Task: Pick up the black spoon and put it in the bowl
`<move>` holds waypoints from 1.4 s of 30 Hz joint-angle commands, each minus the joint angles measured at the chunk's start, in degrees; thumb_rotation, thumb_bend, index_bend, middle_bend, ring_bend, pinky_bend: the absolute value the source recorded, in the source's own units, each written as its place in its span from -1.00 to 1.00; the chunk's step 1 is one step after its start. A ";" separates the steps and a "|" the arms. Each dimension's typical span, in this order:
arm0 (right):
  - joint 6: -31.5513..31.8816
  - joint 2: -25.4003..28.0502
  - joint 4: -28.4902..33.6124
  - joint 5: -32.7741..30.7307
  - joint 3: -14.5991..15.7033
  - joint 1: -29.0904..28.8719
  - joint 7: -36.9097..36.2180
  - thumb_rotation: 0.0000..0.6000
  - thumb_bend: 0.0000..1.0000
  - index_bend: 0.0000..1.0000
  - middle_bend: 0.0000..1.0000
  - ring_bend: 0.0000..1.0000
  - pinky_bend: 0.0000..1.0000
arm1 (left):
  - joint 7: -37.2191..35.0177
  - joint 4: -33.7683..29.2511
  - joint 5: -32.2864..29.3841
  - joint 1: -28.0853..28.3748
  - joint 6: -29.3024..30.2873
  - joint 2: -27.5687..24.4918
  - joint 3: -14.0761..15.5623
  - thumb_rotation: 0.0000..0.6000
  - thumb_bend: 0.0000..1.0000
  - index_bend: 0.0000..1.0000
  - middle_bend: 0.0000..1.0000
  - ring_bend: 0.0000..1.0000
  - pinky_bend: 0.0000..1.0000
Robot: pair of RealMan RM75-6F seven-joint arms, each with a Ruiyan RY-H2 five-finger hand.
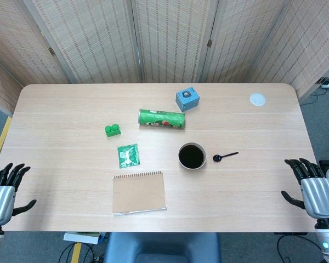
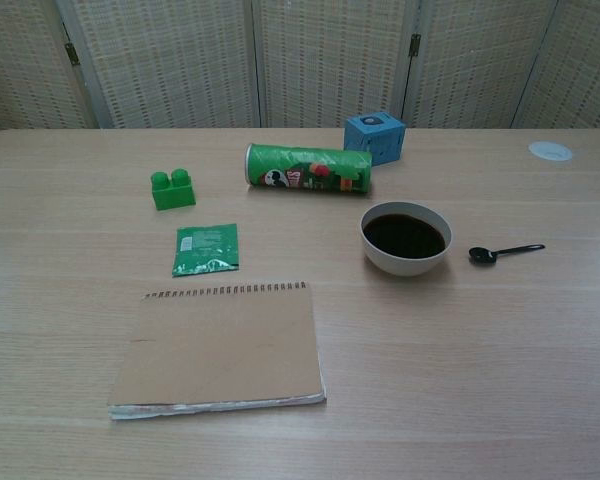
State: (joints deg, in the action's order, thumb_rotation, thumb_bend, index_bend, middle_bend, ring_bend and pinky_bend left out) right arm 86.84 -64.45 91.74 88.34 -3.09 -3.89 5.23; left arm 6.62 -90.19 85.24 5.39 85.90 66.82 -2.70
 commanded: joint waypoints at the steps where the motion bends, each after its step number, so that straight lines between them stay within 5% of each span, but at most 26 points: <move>1: 0.09 -0.01 -0.07 0.17 -0.04 -0.04 -0.14 1.00 -0.80 -0.63 -0.55 -0.72 -0.57 | -0.31 0.01 0.13 0.00 0.08 0.03 -0.01 1.00 -0.67 -0.63 -0.70 -0.89 -0.70; 12: 0.15 -0.41 -0.97 0.93 0.23 -0.12 -0.77 1.00 -0.80 -0.63 -0.49 -0.70 -0.57 | -0.47 -0.39 0.35 -0.30 0.74 -0.25 -0.08 1.00 -0.67 -0.62 -0.70 -0.89 -0.70; 29: -1.75 -0.28 -0.60 0.37 -0.59 -1.72 0.37 1.00 -0.73 -0.63 -0.24 -0.43 -0.54 | -0.22 -0.99 0.04 -0.83 0.84 -0.75 0.14 1.00 -0.67 -0.62 -0.70 -0.89 -0.70; 38: -7.21 -0.35 -0.47 -3.10 -2.33 -4.99 2.77 1.00 -0.66 -0.63 0.09 0.07 0.02 | -1.16 -0.06 -0.02 -1.34 1.24 -0.36 0.29 1.00 -0.67 -0.62 -0.70 -0.89 -0.70; 42: -12.04 0.16 -0.06 -5.00 -3.07 -7.74 3.84 1.00 -0.57 -0.63 0.32 0.44 0.46 | -1.55 0.37 -0.01 -1.54 1.39 -0.26 0.36 1.00 -0.67 -0.62 -0.70 -0.89 -0.70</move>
State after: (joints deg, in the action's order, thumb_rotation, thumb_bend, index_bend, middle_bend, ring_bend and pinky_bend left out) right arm 77.35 -64.61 91.43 84.65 -5.55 -9.87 8.25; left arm 5.06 -89.82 85.22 3.85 87.28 66.56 -2.35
